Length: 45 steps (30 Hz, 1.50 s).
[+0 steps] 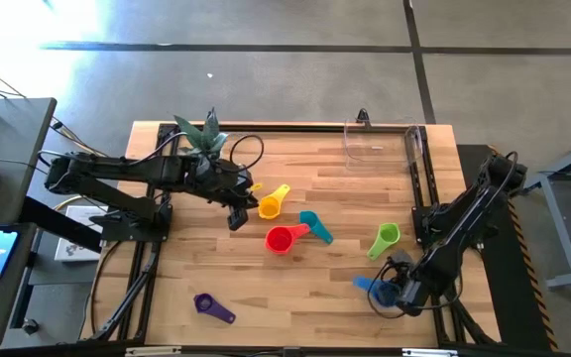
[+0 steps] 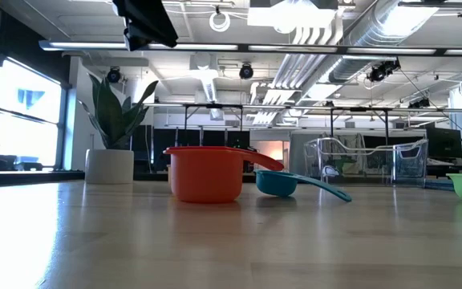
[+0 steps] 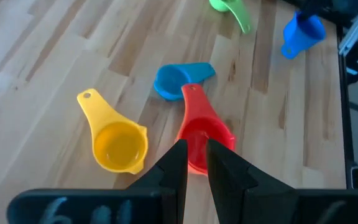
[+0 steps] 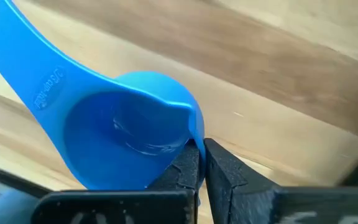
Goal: Nest measuring cups in basket
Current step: Stack the blue measuring cup on top of the red measuring cup
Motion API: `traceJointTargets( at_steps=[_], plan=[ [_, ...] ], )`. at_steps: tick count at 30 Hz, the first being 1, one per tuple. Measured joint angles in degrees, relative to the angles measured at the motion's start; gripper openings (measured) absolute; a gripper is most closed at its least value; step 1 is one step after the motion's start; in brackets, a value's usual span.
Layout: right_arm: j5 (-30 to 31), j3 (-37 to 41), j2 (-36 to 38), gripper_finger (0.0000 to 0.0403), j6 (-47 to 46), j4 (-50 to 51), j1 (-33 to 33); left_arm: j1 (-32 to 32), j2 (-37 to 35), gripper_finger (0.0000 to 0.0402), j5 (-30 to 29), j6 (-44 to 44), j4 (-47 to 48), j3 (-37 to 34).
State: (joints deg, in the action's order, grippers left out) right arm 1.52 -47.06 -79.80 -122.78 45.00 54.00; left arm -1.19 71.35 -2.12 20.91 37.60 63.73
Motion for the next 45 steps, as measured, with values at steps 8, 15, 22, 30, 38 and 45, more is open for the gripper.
traceJointTargets(
  at_steps=[8,15,22,30,38,45],
  plan=[
    [6.73,-0.01,2.7,0.0001,-2.94,-3.51,-2.14,-2.68,-0.01,0.0049,0.01,0.02,0.31,0.0],
    [6.28,-3.8,-1.36,0.0001,4.99,-7.72,-10.77,-3.9,0.0,0.0049,-0.01,0.03,0.1,0.0],
    [3.22,-12.98,-10.59,0.0,14.59,-6.74,-19.2,-3.87,0.0,0.0049,-0.01,0.0,0.14,0.0],
    [0.29,-23.43,-22.48,0.0,20.65,-6.73,-23.39,-3.87,0.0,0.0049,-0.01,-0.11,0.27,-0.03],
    [-2.41,-29.61,-30.77,0.0,21.0,-6.28,-24.39,-3.87,0.0,0.0049,0.01,-2.07,0.32,-0.03],
    [-3.81,-30.18,-32.17,0.0,18.69,-6.09,-24.39,-3.87,0.0,0.0049,0.0,-2.52,0.34,-0.03]
  ],
)
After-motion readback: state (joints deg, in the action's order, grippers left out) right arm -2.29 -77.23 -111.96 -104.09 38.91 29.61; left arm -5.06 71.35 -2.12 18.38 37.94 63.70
